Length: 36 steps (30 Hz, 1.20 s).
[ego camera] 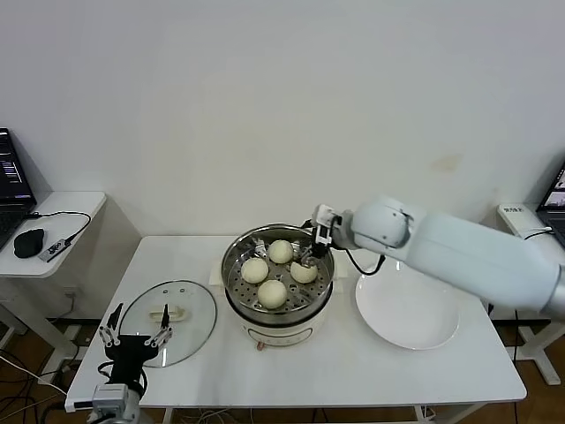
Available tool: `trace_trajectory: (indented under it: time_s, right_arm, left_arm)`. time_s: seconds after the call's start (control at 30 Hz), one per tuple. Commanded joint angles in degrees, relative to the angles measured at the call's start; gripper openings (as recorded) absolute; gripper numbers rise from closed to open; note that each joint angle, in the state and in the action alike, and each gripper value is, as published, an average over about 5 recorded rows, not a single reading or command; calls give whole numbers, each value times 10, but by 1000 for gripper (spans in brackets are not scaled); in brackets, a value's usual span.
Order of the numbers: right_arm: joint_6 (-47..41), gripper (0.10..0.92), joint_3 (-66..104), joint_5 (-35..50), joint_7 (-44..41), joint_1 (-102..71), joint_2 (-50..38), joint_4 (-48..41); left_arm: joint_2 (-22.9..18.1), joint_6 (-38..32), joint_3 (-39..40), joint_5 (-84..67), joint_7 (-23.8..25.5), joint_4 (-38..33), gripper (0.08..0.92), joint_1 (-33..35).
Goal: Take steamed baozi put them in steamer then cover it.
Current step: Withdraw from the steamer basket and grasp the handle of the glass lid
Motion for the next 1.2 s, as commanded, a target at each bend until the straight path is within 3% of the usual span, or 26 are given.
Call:
trace_trajectory:
  time_s: [0.03, 0.23, 0.53, 0.9, 1.2]
  right_arm:
    - [189, 823, 383, -70, 161, -372, -75, 58]
    - [283, 823, 601, -144, 146, -567, -33, 64]
    - [359, 823, 924, -197, 55, -831, 106, 86]
    - [327, 823, 1091, -216, 30, -973, 264, 170]
    - [311, 823, 1112, -243, 38, -987, 323, 186]
  left_arm:
    - [-1, -7, 0, 3, -2, 4, 823, 3]
    - [-3, -22, 2, 11, -6, 17, 823, 11]
    - [-2, -48, 7, 74, -14, 59, 823, 16]
    - [30, -102, -34, 423, -30, 159, 823, -14]
    - [94, -135, -52, 674, -5, 243, 823, -43]
